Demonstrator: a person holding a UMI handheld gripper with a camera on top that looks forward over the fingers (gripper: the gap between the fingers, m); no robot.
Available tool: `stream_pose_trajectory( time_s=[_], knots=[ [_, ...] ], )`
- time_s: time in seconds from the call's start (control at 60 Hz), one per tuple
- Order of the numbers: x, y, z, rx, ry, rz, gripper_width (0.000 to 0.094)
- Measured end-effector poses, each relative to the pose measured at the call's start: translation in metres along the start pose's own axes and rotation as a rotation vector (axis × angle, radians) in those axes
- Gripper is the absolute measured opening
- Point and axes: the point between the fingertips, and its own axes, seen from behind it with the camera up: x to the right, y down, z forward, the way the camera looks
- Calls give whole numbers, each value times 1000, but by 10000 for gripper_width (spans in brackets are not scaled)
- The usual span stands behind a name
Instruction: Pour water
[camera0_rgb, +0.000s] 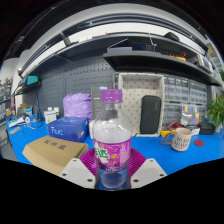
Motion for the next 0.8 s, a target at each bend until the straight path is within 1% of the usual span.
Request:
stream_pose_trajectory(
  time_s=[0.133,0.25,0.417,0.517,0.65,0.8],
  knots=[
    [12,-1,8,-45,-38,97,353],
    [42,-9,26,-79,-29,222,350],
    [102,-38,66,-81,-9,548,351],
    [131,-59,90,-57,-16,849,351],
    [165,-82,111,4,-23,1248,352],
    [179,-91,130,-5,-41,1509,355]
  ],
)
